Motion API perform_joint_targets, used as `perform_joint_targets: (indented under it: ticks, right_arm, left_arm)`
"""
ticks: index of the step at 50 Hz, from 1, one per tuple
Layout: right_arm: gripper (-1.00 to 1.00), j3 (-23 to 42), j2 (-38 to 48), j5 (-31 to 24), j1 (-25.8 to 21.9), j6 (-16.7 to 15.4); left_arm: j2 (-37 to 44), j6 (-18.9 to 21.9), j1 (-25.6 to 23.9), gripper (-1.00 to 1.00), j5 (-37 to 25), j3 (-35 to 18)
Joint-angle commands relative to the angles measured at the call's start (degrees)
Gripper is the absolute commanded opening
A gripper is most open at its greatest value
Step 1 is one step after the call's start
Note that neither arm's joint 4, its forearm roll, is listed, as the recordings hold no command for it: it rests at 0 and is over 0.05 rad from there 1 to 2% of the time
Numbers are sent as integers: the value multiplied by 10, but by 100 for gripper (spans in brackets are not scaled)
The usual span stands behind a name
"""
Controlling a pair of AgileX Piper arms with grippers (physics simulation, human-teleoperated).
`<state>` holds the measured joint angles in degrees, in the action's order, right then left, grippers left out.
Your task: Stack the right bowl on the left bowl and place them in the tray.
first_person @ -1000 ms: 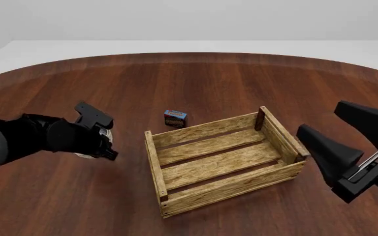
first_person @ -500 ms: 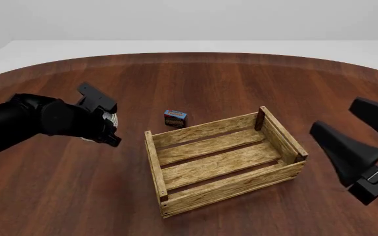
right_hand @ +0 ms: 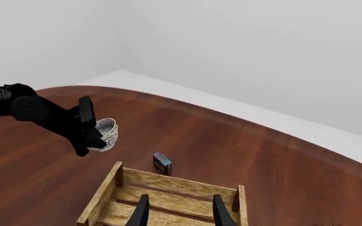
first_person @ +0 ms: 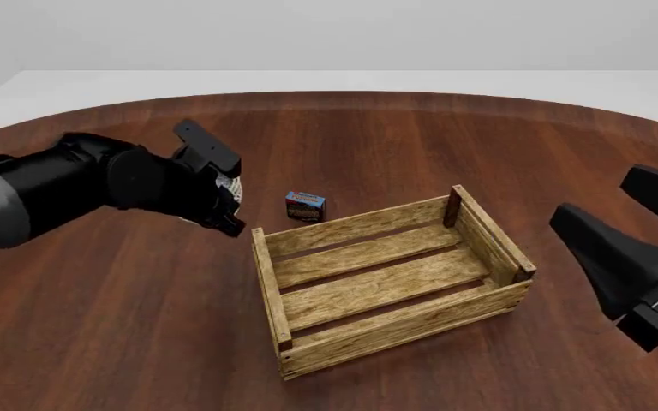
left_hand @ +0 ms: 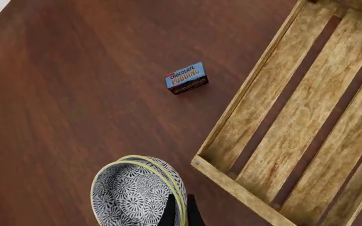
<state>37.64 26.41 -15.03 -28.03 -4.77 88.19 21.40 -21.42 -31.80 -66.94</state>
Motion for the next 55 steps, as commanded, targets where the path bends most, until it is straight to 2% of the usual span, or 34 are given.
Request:
perform_joint_targets:
  ticks: [1,14,30,32,55]
  right_arm:
    - [100,2,-1,-1,7,1]
    - [100,10,-5,-5,26,6]
    - [100,19,-9,-12,35,14]
    - [100,20,-9,-13,37,16]
    - [100,20,-9,-13,37,16]
  left_arm:
    - [20,1,-34,-100,-9,-41]
    - [53,-1,-75,-100,-26,-88]
    - [91,-4,-107,-100,-31,-110]
    - [93,-23,-114,-100,-33,-120]
    - [93,-23,-114,-100,-33,-120]
